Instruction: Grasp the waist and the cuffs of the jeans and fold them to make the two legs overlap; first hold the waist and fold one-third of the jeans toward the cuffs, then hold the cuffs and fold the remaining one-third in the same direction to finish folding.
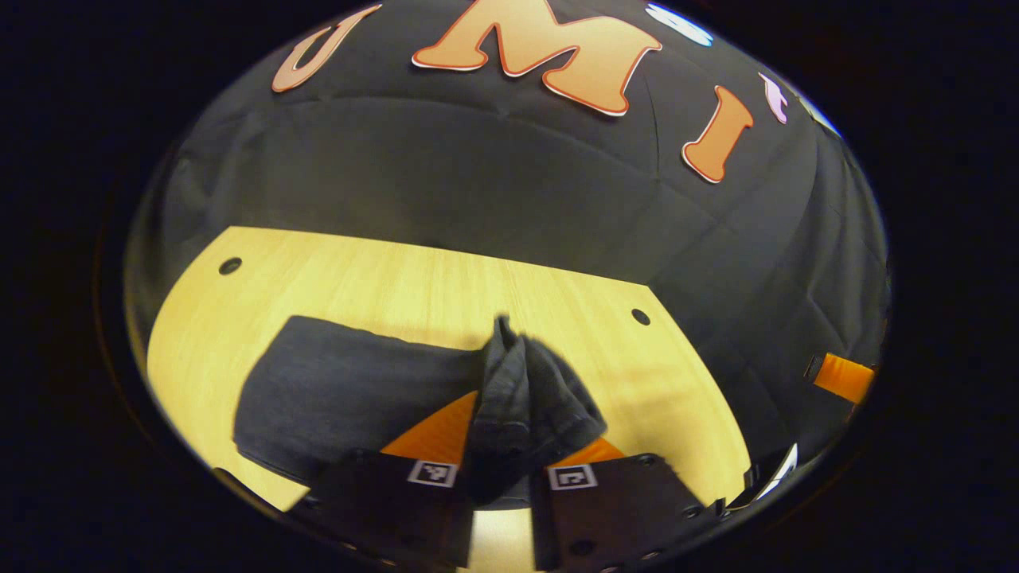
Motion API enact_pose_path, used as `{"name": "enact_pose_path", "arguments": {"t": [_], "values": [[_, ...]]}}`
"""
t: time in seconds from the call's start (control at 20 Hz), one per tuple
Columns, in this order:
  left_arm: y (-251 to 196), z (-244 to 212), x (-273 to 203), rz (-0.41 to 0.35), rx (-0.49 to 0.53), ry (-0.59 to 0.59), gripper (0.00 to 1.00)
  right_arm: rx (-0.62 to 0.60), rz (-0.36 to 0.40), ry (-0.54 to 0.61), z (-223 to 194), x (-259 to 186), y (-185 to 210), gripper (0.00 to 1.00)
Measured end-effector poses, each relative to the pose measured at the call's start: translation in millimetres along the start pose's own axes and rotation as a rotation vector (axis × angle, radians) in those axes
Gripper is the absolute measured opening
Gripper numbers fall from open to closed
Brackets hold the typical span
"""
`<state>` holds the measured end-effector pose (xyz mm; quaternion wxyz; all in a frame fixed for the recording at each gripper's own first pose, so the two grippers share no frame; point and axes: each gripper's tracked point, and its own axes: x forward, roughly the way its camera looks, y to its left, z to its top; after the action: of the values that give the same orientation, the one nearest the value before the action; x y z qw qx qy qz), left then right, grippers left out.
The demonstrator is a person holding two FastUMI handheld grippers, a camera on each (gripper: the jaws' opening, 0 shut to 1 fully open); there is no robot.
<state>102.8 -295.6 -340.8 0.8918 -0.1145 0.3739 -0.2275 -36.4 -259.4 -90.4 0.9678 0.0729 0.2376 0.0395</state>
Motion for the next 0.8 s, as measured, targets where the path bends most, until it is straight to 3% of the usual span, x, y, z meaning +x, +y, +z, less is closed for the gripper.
{"name": "enact_pose_path", "arguments": {"t": [0.05, 0.25, 0.45, 0.8], "values": [[-3, -11, 9, 0.015, 0.008, 0.024, 0.31, -0.004, 0.002, 0.001, 0, 0, -3, 0.98], [-19, -13, -3, 0.042, 0.078, 0.015, 1.00, -0.016, 0.034, -0.004, 3, -2, -5, 0.98], [-23, 19, -36, 0.100, 0.166, -0.085, 0.99, -0.007, 0.069, -0.002, 7, -5, 2, 0.98], [-17, 126, -159, 0.167, 0.148, -0.404, 0.98, -0.046, 0.114, -0.123, 54, -25, 32, 0.98]]}}
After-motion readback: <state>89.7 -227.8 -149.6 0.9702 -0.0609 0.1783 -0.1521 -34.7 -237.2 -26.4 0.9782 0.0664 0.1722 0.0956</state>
